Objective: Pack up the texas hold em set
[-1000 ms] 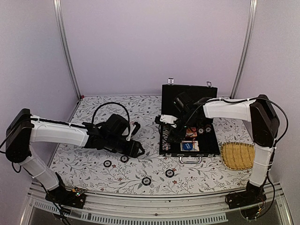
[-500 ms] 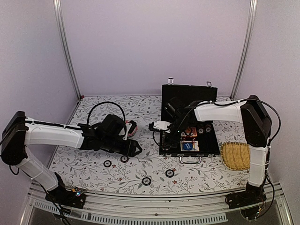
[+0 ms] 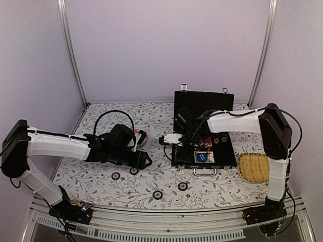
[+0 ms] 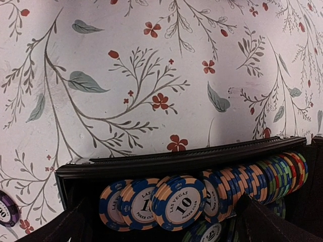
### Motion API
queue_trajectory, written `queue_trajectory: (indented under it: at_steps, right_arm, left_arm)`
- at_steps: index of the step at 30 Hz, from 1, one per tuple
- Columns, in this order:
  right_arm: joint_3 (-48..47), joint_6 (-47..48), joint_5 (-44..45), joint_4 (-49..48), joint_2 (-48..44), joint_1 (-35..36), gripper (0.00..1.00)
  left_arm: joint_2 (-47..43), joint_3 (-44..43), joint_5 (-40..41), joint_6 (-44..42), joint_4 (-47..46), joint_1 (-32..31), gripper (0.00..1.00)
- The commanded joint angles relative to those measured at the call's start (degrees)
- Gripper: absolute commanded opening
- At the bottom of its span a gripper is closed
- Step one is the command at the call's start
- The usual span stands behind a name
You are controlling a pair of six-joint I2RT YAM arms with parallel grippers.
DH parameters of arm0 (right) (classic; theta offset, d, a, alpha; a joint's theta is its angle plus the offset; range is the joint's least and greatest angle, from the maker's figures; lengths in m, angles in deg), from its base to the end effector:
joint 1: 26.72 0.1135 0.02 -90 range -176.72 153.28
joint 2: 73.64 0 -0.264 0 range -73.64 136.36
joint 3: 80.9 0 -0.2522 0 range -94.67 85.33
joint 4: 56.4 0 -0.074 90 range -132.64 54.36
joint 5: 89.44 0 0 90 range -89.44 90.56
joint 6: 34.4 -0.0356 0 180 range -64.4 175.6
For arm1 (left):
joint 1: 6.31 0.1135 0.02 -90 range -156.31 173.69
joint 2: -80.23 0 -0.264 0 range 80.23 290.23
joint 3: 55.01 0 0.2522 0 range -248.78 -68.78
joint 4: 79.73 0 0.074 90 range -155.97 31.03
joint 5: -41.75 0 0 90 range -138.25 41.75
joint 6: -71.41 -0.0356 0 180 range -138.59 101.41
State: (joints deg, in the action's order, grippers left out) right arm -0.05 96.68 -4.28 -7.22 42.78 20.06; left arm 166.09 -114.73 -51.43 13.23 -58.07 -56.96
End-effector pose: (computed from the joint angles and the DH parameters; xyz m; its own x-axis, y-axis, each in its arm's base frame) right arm 0.2868 0.3096 0.1747 0.0191 -0.9358 -0.3520 -0.9773 0.0569 -0.2042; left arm 0.1893 -0.2340 0.1845 -0.8187 0.1682 -0.5491 0.4285 0.8155 -0.3891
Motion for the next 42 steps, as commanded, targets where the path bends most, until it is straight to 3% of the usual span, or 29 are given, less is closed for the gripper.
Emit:
queue_trajectory:
  at_steps: [1,12,33,42]
  right_arm:
    - [2.7,1.4,6.4,1.1,0.7,1.1,1.0]
    - [5.1,3.8,25.0,-9.7,1.9,2.4,1.0]
    - [-0.7,-0.9,18.8,-10.0,0.5,-1.8,0.97]
    - [1.2,-0.2,16.4,-9.1,1.4,-2.0,0.97]
  left_arm:
    - [-0.8,0.8,0.9,0.2,-1.5,0.8,0.6]
    - [-0.5,0.7,1.7,0.5,-2.0,0.8,0.6]
    - [1.5,0.9,-0.3,0.8,-5.2,0.8,0.59]
    - [14.8,-7.6,-3.4,1.2,-14.2,1.7,0.54]
